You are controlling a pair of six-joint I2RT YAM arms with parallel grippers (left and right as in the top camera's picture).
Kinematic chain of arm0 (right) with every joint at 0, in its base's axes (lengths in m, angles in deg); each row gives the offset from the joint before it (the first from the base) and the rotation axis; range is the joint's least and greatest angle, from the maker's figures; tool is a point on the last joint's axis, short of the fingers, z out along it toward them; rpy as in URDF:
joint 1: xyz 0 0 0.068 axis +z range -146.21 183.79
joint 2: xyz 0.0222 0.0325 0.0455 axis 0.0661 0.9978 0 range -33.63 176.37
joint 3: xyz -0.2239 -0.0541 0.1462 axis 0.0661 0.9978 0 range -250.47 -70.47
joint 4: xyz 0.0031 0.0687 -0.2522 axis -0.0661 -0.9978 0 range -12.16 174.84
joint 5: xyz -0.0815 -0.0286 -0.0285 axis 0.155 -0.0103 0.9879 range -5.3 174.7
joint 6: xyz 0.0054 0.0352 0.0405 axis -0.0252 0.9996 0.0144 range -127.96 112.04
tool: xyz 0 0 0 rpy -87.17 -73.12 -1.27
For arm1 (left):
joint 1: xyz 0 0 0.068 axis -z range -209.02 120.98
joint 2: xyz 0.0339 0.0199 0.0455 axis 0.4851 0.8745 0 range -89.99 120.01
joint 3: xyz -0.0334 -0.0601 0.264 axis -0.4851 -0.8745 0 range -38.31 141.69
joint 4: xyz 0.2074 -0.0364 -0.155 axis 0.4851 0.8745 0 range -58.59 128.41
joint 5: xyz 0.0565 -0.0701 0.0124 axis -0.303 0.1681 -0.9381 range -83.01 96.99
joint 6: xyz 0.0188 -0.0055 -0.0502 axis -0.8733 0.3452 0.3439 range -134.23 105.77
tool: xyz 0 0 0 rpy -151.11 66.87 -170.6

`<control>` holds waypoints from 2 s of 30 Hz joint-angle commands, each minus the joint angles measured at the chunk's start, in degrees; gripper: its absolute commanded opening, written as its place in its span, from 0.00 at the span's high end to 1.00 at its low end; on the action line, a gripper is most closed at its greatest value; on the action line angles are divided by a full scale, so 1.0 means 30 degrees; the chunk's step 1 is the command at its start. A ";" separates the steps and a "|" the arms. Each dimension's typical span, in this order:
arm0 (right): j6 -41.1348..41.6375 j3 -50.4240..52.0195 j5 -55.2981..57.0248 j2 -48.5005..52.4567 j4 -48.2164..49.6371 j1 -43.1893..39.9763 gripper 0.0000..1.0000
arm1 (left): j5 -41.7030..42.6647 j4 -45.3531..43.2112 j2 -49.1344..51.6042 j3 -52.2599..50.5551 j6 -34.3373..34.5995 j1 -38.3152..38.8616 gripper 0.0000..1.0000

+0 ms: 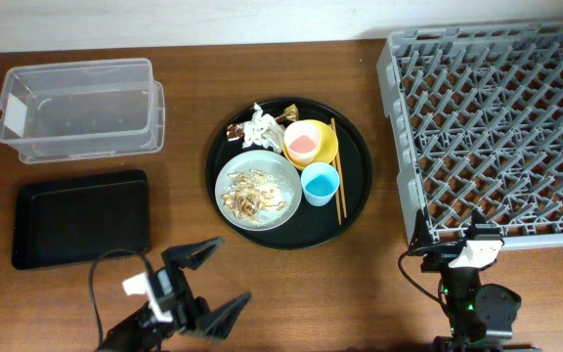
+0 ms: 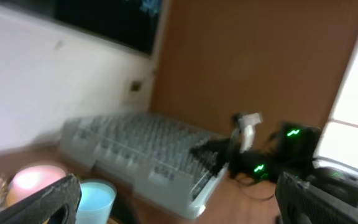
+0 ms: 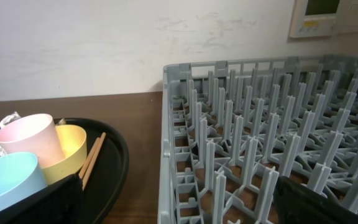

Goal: Sort waste into correct bins and load items into the dishwasher rack
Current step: 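Move the left gripper toward the white tissue on the black tray, then grasp the crumpled white tissue with the left gripper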

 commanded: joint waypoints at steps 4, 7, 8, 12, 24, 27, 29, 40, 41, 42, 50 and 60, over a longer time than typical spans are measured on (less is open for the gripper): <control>0.0117 0.0153 0.0087 -0.0146 -0.0036 -0.0138 0.02 | -0.1880 0.0743 -0.0029 0.1559 0.3053 -0.0036 0.01; 0.0117 0.0153 0.0087 -0.0138 -0.0036 -0.0138 0.02 | -0.2565 0.3942 0.0780 0.3534 0.0372 -0.0036 0.01; 0.0124 0.0153 0.0087 -0.0138 -0.0036 -0.0138 0.02 | -0.2841 0.5129 0.1231 0.4320 -0.0517 -0.0036 0.01; 0.0117 0.0153 0.0087 -0.0138 -0.0036 -0.0138 0.02 | -0.3883 1.1030 0.4809 0.9194 -0.5472 -0.0036 0.00; 0.0117 0.0153 0.0087 -0.0138 -0.0036 -0.0138 0.02 | -0.3395 2.8487 1.9190 2.3416 -1.1147 -0.0029 0.01; 0.0117 0.0153 0.0087 -0.0138 -0.0036 -0.0138 0.02 | -0.3439 2.8443 2.0283 2.3416 -1.1147 0.0029 0.01; 0.0124 0.0153 0.0087 -0.0138 -0.0036 -0.0138 0.02 | -0.5646 2.8450 2.0852 2.3416 -1.0105 0.0678 0.01; 0.0117 0.0153 0.0087 -0.0138 -0.0036 -0.0138 0.02 | -1.8236 3.1744 2.5959 2.6913 -0.8000 0.6397 0.01; 0.0117 0.0153 0.0087 -0.0138 -0.0036 -0.0138 0.02 | -1.8229 3.1627 2.6454 2.6913 -0.8000 0.6703 0.01; 0.0117 0.0153 0.0087 -0.0138 -0.0036 -0.0138 0.02 | -1.8236 3.1620 2.6862 2.6913 -0.8000 0.6878 0.01; 0.0124 0.0153 0.0087 -0.0138 -0.0036 -0.0138 0.02 | -1.8229 2.9638 3.0294 2.6913 -0.8000 0.7023 0.01; 0.0124 0.0153 0.0087 -0.0138 -0.0036 -0.0138 0.02 | -2.0327 1.9445 3.3215 2.6913 -0.8000 0.7023 0.11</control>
